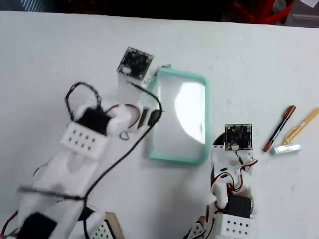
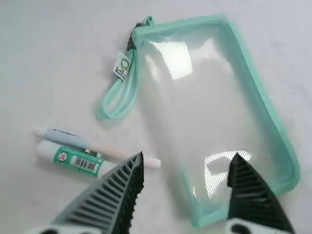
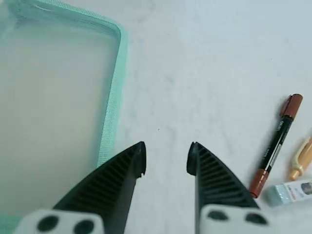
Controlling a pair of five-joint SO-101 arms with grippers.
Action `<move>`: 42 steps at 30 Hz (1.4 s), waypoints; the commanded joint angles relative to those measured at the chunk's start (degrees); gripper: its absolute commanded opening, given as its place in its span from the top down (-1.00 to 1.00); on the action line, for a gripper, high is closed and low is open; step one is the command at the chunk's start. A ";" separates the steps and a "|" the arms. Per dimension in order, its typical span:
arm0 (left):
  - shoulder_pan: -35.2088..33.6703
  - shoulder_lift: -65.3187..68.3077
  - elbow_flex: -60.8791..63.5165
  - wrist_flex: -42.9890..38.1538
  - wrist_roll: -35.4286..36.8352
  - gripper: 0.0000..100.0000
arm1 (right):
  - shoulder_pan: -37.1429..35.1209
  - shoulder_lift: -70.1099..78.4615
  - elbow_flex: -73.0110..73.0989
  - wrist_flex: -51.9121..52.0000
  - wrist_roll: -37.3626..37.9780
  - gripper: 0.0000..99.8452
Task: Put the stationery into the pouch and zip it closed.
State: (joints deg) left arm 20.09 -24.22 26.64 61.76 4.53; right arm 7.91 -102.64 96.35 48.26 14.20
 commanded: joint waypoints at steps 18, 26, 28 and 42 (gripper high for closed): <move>-2.95 46.29 -27.43 -9.49 11.78 0.37 | 0.48 -0.40 0.53 0.22 0.00 0.70; -1.01 56.40 -38.77 -2.11 15.03 0.20 | 0.48 -0.40 0.53 0.22 0.00 0.70; 0.31 59.03 -41.58 -0.62 15.03 0.20 | 0.48 -0.40 0.53 0.22 0.00 0.70; 2.07 79.78 -76.57 22.33 15.12 0.20 | 0.48 -0.40 0.53 0.22 0.00 0.70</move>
State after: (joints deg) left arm 20.09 52.88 -42.29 79.52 19.30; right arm 8.00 -102.64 96.35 48.26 14.20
